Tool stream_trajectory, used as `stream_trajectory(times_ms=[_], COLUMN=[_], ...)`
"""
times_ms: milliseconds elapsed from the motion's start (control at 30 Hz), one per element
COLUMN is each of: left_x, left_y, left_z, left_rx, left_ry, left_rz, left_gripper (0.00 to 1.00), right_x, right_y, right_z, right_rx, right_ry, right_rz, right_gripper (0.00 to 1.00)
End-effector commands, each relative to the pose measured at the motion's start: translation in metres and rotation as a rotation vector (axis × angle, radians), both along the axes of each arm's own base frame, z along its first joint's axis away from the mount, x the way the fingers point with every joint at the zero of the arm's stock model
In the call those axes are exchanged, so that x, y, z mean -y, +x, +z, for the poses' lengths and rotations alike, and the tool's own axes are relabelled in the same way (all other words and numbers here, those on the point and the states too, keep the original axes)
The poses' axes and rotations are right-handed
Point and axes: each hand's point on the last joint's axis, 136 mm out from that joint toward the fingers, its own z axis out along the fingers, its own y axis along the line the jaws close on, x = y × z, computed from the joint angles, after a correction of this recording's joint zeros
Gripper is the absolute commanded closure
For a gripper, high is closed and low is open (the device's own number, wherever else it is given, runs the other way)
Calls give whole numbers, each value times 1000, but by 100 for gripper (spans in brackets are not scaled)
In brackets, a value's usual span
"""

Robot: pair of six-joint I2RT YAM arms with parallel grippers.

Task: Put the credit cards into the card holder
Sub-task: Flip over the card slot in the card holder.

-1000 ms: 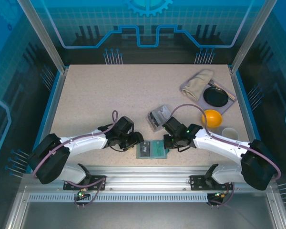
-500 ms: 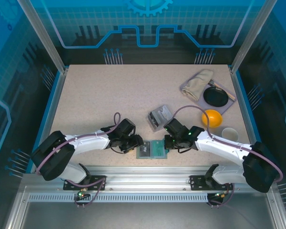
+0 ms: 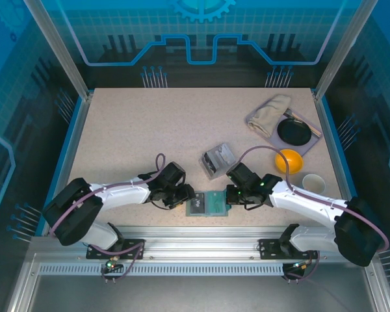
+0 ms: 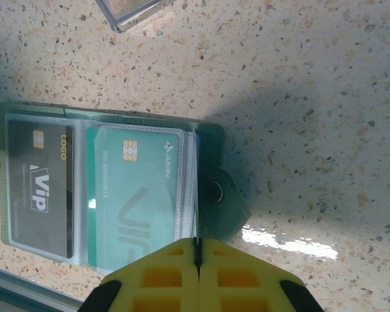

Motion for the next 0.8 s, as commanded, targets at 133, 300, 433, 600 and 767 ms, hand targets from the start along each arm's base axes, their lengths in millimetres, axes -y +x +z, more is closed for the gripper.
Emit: stream_trajectory(times_ms=[133, 300, 433, 600, 767], left_x=[13, 16, 19, 22, 19], left_y=[-12, -13, -13, -15, -16], left_z=[-13, -17, -19, -20, -20], left_rx=[-46, -51, -55, -59, -58], left_ry=[-12, -11, -10, -8, 0], left_rz=[-38, -45, -51, -56, -52], left_gripper=[52, 56, 58, 60, 60], right_x=[-8, -8, -13, -6, 5], right_y=[-1, 1, 1, 1, 1], right_z=[0, 10, 15, 8, 0], right_rx=[-25, -9, -16, -30, -40], right_ry=[93, 106, 128, 81, 49], right_rz=[-27, -14, 8, -14, -63], right_gripper=[99, 99, 99, 98, 99])
